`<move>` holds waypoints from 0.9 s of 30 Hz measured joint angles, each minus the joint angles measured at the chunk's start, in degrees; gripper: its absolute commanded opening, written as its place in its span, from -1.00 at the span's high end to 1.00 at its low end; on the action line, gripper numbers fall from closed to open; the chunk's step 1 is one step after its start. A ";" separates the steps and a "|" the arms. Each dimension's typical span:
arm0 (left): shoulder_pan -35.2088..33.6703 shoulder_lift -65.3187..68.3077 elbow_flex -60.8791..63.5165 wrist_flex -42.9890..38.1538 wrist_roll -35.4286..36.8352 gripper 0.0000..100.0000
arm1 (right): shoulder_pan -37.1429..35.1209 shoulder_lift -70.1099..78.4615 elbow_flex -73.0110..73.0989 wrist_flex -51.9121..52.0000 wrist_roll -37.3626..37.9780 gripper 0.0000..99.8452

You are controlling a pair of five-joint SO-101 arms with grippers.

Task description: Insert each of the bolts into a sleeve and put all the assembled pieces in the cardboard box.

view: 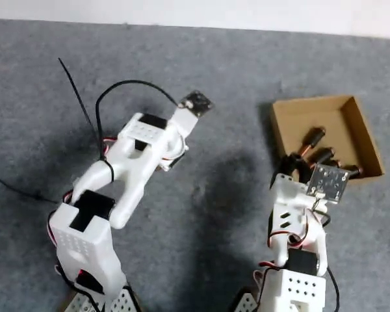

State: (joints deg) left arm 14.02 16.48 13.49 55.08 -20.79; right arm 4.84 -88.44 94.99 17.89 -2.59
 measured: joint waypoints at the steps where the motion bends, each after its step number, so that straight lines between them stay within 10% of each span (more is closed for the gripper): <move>1: 0.18 0.00 0.00 0.00 -1.67 0.99 | 0.00 0.00 0.00 0.00 0.00 0.99; 18: 0.26 0.00 0.88 0.00 -41.41 0.99 | 0.00 -0.09 0.62 0.00 0.00 0.99; 27: 0.26 -0.09 3.34 -0.35 -45.45 0.99 | 0.00 -0.09 0.62 0.00 0.00 0.99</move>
State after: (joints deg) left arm 14.29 16.40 16.84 54.73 -66.24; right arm 4.84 -88.53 95.60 17.89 -2.59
